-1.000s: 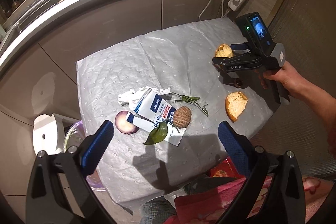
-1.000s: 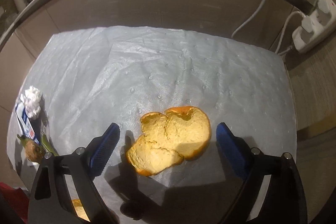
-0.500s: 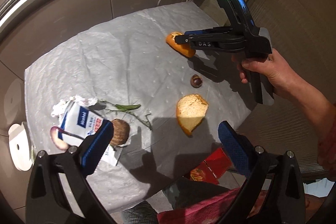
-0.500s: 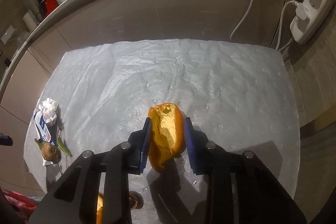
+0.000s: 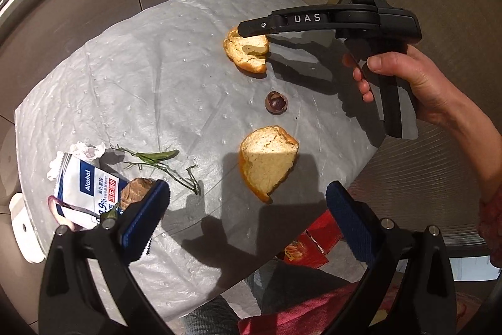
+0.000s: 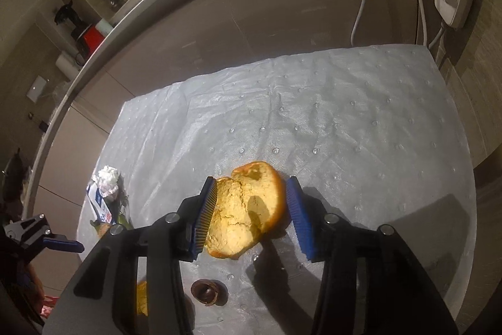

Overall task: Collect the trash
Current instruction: 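Grasp the orange peel with the right tool while the left tool grasps a bread slice, then carry the bread slice over the bin and open the left tool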

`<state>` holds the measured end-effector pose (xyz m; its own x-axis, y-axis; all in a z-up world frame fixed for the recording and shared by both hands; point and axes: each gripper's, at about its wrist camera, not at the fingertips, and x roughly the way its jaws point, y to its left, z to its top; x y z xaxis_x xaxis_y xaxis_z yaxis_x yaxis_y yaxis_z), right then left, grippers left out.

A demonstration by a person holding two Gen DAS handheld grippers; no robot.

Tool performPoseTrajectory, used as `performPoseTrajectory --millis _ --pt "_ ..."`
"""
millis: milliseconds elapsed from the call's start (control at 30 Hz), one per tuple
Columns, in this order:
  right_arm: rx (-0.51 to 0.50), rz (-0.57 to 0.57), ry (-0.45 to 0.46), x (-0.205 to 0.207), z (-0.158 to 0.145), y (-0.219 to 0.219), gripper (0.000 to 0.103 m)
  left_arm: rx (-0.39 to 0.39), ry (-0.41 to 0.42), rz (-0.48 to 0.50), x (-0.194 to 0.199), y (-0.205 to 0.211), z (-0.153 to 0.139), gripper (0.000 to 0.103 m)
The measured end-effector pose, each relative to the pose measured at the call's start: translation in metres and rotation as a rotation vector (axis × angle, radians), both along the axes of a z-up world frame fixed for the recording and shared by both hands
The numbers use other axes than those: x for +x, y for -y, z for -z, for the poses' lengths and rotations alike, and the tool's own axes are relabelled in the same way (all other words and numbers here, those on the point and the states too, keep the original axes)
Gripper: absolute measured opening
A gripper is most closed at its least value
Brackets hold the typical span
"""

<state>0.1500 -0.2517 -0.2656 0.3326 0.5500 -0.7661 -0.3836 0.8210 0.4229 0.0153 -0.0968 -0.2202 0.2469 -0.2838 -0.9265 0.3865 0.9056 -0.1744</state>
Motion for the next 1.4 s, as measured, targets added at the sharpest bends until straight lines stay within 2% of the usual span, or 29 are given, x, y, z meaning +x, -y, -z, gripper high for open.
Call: performPoseTrajectory --millis 100,200,233,367,400,467,533,567,633,700,767,833,867,933,1100,1167,1333,1400 --pt "-0.056 -0.009 -0.012 0.004 0.007 -0.002 0.046 -0.002 0.015 0.005 0.002 0.001 0.002 0.095" --pt "-0.104 -0.031 -0.011 0.004 0.012 -0.008 0.023 -0.007 0.013 0.019 0.007 0.006 0.009 0.095" --pt "-0.113 -0.040 -0.024 0.004 0.012 -0.010 0.006 -0.008 0.012 0.022 0.009 0.008 0.012 0.095" --pt "-0.130 -0.047 -0.001 -0.003 0.006 -0.013 0.006 -0.017 -0.019 0.040 0.016 0.017 0.028 0.092" --pt "-0.126 -0.039 0.002 -0.004 0.003 -0.012 0.006 -0.016 -0.030 0.045 0.018 0.020 0.032 0.087" --pt "-0.112 -0.015 0.016 -0.009 -0.004 -0.008 0.006 -0.021 -0.059 0.056 0.021 0.024 0.042 0.078" --pt "-0.100 0.004 0.028 -0.013 -0.013 -0.004 0.006 -0.029 -0.091 0.054 0.024 0.025 0.050 0.062" --pt "-0.092 0.015 0.034 -0.016 -0.017 -0.001 0.006 -0.032 -0.109 0.052 0.025 0.026 0.055 0.058" --pt "-0.078 0.031 0.045 -0.020 -0.024 0.005 0.006 -0.044 -0.095 0.052 0.024 0.026 0.055 0.048" --pt "-0.069 0.044 0.053 -0.025 -0.030 0.008 0.006 -0.043 -0.094 0.061 0.024 0.027 0.055 0.044" --pt "-0.061 0.057 0.058 -0.028 -0.035 0.011 0.006 -0.059 -0.091 0.055 0.024 0.026 0.053 0.036" --pt "-0.050 0.070 0.058 -0.031 -0.037 0.015 0.006 -0.096 -0.104 0.045 0.026 0.021 0.047 0.016" --pt "-0.042 0.076 0.055 -0.032 -0.038 0.016 0.006 -0.110 -0.115 0.038 0.028 0.018 0.045 0.011" --pt "-0.034 0.089 0.056 -0.035 -0.039 0.017 0.006 -0.132 -0.120 0.031 0.030 0.014 0.041 0.008" --pt "-0.040 0.104 0.057 -0.040 -0.041 0.016 0.006 -0.090 -0.108 0.055 0.037 0.009 0.045 0.007" --pt "-0.042 0.106 0.059 -0.042 -0.045 0.016 0.006 -0.106 -0.104 0.048 0.035 0.006 0.041 0.007" --pt "-0.049 0.084 0.084 -0.051 -0.067 0.004 0.006 -0.156 -0.033 0.024 0.039 -0.021 -0.003 0.007" --pt "-0.047 0.061 0.103 -0.057 -0.079 -0.008 0.006 -0.169 0.010 -0.007 0.035 -0.044 -0.025 0.007"
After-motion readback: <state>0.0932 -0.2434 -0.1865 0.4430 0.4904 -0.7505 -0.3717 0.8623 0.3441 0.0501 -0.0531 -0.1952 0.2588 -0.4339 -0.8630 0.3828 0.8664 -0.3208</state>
